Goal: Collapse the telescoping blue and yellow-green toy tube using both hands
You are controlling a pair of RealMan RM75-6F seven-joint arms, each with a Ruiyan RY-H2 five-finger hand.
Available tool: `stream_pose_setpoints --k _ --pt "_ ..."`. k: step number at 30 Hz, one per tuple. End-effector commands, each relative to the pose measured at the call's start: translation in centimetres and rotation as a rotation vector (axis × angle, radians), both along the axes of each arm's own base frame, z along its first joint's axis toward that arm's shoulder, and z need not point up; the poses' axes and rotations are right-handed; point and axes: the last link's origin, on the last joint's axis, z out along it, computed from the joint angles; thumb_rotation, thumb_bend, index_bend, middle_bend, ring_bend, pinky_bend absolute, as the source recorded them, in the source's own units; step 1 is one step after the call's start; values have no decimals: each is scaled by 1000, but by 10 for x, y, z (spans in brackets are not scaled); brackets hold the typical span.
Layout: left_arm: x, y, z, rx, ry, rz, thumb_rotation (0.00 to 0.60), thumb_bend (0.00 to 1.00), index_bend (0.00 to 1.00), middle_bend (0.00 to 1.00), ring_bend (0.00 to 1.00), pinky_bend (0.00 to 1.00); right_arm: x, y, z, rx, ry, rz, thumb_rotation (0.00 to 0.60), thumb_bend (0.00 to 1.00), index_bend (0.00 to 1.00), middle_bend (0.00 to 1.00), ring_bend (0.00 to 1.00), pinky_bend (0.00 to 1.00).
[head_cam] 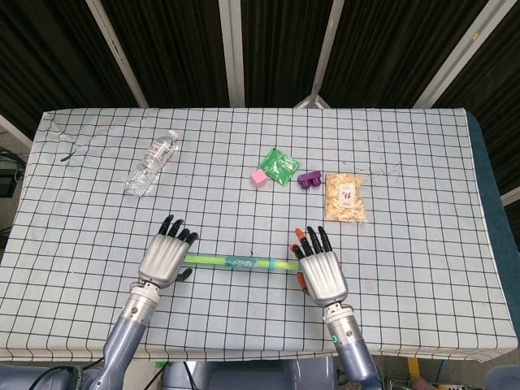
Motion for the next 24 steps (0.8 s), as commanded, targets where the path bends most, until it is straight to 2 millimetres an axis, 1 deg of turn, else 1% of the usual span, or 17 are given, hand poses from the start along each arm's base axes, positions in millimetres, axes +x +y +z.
stream_pose_setpoints --k 1,7,14,17,19,23,24 --pt "-1 1 3 2 -5 -1 600 234 233 222 98 68 1 1 1 -3 7 5 600 439 0 8 0 0" --pt "-2 -1 10 0 -22 -4 600 223 226 211 98 68 2 2 5 -5 30 -4 600 438 0 0 0 0" --pt "-24 -11 38 19 -67 28 600 223 225 194 84 68 -22 4 34 -46 54 -14 600 438 0 0 0 0" --pt "-35 -16 52 38 -92 43 600 223 218 174 67 66 -37 7 46 -40 47 -39 600 438 0 0 0 0" --pt "-44 -21 61 48 -96 46 600 223 194 143 45 52 -49 9 57 -43 50 -54 600 439 0 0 0 0" --pt "-66 -32 85 87 -85 58 600 223 178 132 37 44 -76 17 79 -69 55 -98 600 439 0 0 0 0" --pt "-75 -38 95 104 -90 76 600 223 178 131 37 44 -88 22 88 -76 52 -123 600 438 0 0 0 0"
